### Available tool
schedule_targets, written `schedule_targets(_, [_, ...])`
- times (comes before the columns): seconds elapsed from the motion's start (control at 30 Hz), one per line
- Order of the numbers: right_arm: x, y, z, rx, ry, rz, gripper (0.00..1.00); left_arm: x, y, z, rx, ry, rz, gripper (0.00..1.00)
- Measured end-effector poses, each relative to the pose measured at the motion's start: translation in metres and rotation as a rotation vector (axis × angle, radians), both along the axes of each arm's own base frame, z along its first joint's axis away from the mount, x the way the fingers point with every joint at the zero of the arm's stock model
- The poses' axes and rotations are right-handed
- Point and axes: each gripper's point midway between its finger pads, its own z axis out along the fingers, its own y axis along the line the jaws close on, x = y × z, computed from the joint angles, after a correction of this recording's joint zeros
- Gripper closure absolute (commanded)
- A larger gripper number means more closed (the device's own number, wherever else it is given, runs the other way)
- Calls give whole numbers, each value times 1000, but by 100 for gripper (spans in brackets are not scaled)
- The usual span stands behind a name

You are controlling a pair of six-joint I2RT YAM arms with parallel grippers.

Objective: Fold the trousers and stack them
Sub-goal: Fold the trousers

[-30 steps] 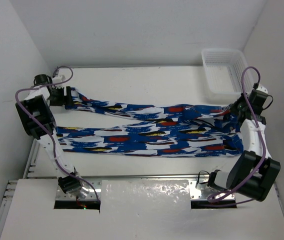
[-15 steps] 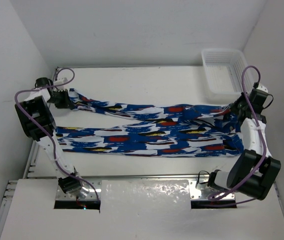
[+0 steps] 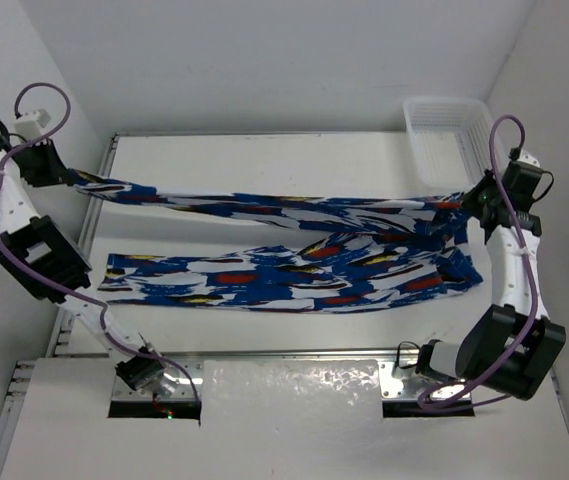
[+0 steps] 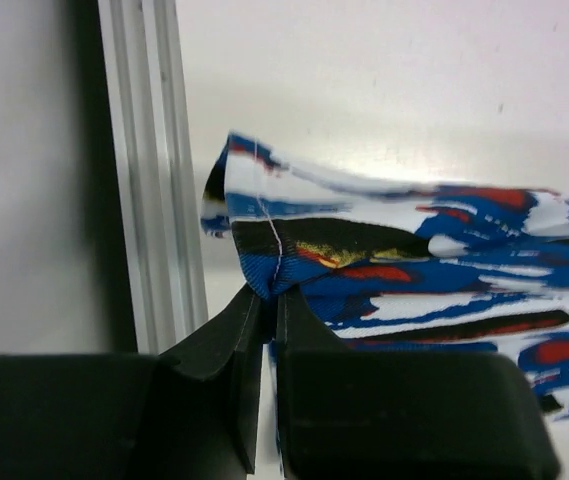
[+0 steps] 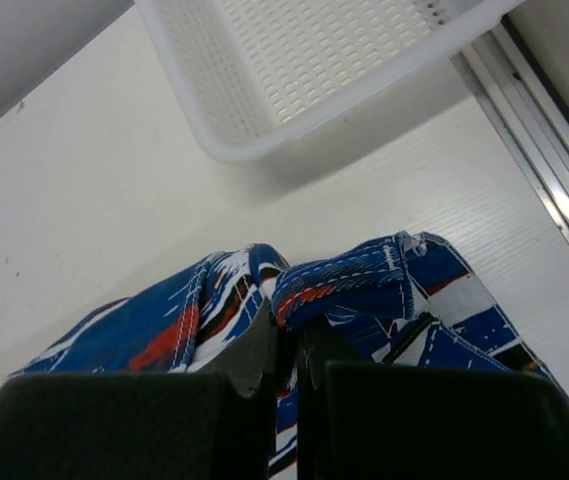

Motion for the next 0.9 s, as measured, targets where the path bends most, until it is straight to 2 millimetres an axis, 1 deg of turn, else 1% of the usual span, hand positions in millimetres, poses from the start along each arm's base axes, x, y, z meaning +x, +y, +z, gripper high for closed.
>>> schedule_targets(0.03, [-2, -1, 0, -1, 7, -7, 100, -11, 0, 2, 5, 20, -1, 100])
schedule_targets(0.1, [-10, -3, 1, -12, 18, -34, 100, -31, -3, -3, 20, 59, -9, 100])
schedule_targets(0.17, [-19, -7, 1, -29, 20, -66, 100, -59, -10, -19, 24, 120, -14, 100])
schedule_targets(0.23, [-34, -10, -6, -41, 33, -110, 100, -87, -19, -37, 13, 189, -17, 100])
schedule_targets(0.3, [-51, -15, -23, -42, 74, -172, 100, -111, -26, -56, -7, 255, -17, 100])
schedule_targets(0.33, [-61, -19, -34, -35, 109, -211, 100, -121, -29, -66, -20, 286, -19, 100])
schedule_targets(0.4, [-81, -25, -57, -11, 173, -282, 100, -135, -34, -81, -40, 338, -30, 100])
schedule_targets(0.43, [-92, -28, -69, 7, 207, -321, 100, -138, -35, -85, -39, 348, -36, 100])
schedule_targets(0.47, [-103, -31, -81, 27, 237, -360, 100, -145, -40, -94, -54, 374, -46, 100])
schedule_targets(0.5, [-112, -32, -89, 41, 261, -387, 100, -148, -42, -97, -57, 386, -51, 100])
schedule_targets(0.57, [-124, -32, -101, 63, 295, -426, 100, -154, -44, -102, -57, 403, -58, 100])
schedule_targets(0.6, [-127, -32, -104, 71, 300, -435, 100, -155, -44, -102, -54, 405, -61, 100])
schedule_targets(0.7, [-124, -32, -103, 81, 289, -444, 100, -154, -43, -101, -48, 399, -67, 100])
schedule_targets(0.83, [-122, -36, -96, 76, 282, -456, 100, -150, -41, -91, -37, 378, -70, 100])
schedule_targets(0.9, [-124, -39, -95, 64, 289, -472, 100, -153, -43, -88, -27, 378, -71, 100])
